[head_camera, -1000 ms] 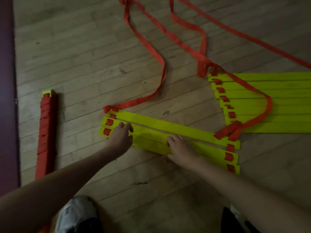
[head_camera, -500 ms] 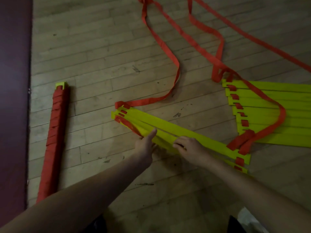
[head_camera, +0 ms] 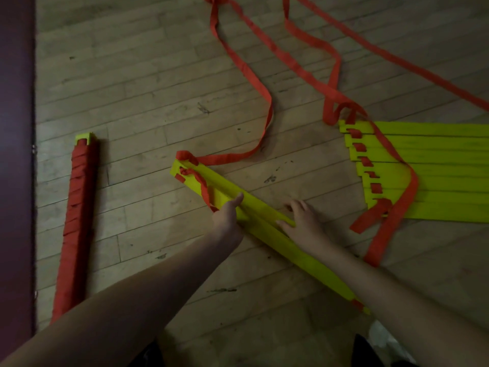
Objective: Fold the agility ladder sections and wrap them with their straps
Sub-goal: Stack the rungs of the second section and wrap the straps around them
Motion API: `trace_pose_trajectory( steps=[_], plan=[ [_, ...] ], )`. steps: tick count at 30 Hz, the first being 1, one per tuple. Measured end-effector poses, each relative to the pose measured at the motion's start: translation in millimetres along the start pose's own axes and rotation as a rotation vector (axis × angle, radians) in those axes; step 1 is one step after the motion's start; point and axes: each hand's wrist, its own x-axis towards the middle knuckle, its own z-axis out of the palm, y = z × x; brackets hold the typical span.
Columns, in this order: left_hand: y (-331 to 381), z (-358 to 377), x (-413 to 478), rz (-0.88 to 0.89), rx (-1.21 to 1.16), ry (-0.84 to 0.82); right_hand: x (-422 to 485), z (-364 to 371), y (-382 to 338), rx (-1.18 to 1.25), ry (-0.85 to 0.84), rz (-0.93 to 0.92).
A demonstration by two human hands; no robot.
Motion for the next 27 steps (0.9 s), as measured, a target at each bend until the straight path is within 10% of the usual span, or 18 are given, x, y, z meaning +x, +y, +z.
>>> trace_pose_trajectory(
  steps=[19,27],
  plan=[
    [38.0,16.7,-14.8,0.053,0.007,-0.255,-12.5,-13.3,-24.6,0.234,0.117,-0.277],
    [83.4,28.1,-4.1,0.028,-0.322,-0.176,2.5,-47.6,-26.5,-0.276,-0.110,-0.211]
  ],
)
